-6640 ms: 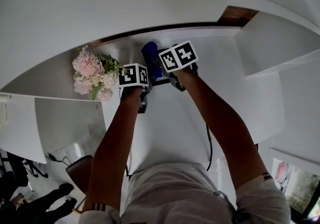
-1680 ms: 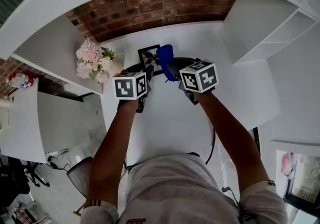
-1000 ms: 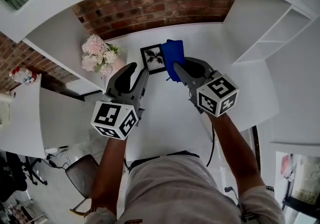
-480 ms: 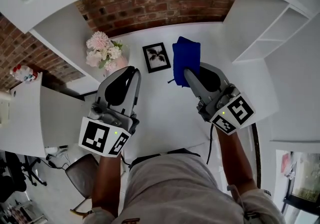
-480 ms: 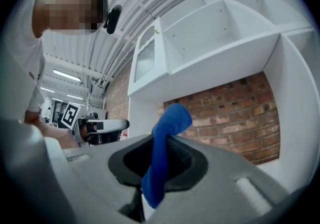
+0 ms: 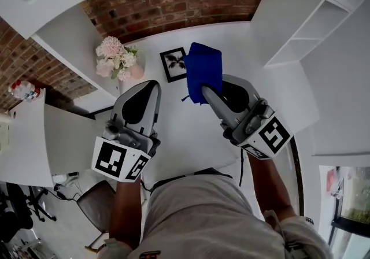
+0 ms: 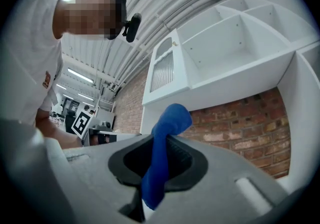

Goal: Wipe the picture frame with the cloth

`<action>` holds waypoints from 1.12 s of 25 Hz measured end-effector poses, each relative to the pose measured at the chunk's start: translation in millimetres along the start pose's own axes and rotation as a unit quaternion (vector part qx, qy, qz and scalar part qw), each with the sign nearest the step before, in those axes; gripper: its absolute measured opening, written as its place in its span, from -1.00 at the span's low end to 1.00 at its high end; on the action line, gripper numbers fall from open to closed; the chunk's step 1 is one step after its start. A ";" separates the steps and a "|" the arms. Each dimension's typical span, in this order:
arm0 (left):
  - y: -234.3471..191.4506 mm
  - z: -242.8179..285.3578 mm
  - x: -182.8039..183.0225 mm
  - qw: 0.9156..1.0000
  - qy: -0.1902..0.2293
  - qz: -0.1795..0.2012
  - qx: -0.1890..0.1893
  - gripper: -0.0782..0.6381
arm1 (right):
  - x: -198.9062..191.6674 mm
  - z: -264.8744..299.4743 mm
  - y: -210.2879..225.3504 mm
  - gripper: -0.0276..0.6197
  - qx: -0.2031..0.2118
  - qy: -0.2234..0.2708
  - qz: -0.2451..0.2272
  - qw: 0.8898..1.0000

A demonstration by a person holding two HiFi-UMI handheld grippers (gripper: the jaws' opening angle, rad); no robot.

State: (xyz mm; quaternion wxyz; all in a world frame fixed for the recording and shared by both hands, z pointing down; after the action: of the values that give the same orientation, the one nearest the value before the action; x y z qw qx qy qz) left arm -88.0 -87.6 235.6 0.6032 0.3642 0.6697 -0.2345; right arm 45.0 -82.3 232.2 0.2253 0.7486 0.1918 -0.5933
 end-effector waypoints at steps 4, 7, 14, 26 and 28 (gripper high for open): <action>1.2 -0.5 1.7 1.000 0.004 -0.001 -0.003 -0.78 | 1.2 0.6 -7.4 -0.76 0.011 0.004 -0.007 1.000; 1.7 -2.4 2.3 1.000 0.004 -0.002 -0.003 -0.78 | 0.5 1.1 -9.5 -0.76 0.010 0.002 -0.009 1.000; 5.1 -7.3 0.8 1.000 0.002 -0.002 -0.013 -0.78 | -4.1 2.2 -14.6 -0.77 0.005 -0.004 -0.008 1.000; 8.2 -2.6 -0.2 1.000 0.003 -0.002 -0.025 -0.78 | -3.9 -3.7 -12.3 -0.77 -0.002 -0.005 -0.008 1.000; 7.9 -2.0 -0.7 1.000 0.003 -0.002 -0.024 -0.78 | -4.0 -3.8 -12.2 -0.77 -0.002 -0.005 -0.009 1.000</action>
State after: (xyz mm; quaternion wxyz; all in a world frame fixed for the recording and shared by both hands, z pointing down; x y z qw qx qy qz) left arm -83.2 -81.2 237.5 0.6093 0.3488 0.6779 -0.2181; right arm 40.4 -70.1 235.6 0.2223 0.7433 0.1986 -0.5989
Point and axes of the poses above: the fingertips, and each gripper's own axes: z forward along the fingers, y to its right, x out of its top, the point moved 3 cm from there along -z, backward along the fingers, and after that the axes turned 11 degrees about z, right-handed, at the moved point
